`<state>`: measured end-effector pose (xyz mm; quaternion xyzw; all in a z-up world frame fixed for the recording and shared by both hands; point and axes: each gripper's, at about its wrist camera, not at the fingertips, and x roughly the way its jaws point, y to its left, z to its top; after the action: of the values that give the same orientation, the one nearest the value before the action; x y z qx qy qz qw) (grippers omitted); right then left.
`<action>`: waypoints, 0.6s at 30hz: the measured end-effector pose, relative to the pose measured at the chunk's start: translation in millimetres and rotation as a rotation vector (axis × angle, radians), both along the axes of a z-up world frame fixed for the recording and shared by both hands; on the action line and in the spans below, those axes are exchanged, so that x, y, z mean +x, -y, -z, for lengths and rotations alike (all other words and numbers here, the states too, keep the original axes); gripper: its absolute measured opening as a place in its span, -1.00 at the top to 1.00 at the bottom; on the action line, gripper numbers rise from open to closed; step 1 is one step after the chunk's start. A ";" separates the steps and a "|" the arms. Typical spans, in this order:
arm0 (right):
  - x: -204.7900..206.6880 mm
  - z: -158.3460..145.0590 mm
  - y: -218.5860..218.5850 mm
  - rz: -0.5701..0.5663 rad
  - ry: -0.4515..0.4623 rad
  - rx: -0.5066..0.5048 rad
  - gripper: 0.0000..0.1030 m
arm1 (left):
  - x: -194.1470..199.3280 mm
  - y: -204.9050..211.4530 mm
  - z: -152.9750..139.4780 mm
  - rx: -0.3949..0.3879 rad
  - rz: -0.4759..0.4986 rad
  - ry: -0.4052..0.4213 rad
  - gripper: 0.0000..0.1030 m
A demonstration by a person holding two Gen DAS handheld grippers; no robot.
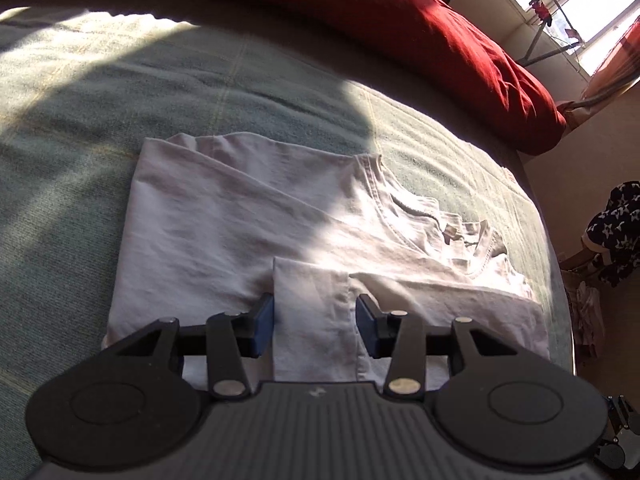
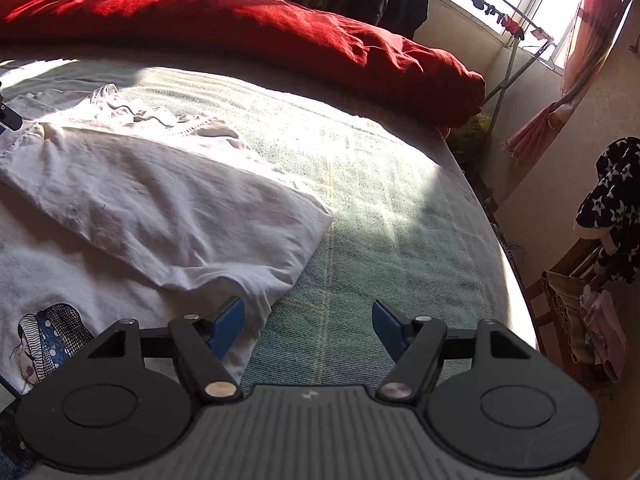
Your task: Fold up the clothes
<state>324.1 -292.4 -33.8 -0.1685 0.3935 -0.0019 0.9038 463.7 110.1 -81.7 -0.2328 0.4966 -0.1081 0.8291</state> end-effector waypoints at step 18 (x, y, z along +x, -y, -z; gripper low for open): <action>8.0 1.6 -12.8 -0.039 -0.003 0.042 -0.45 | -3.1 3.3 6.5 0.011 0.011 0.016 0.74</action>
<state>332.1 -279.6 -35.5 -0.1572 0.3914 0.0243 0.9063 460.6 106.8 -88.2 -0.2248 0.4918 -0.1118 0.8337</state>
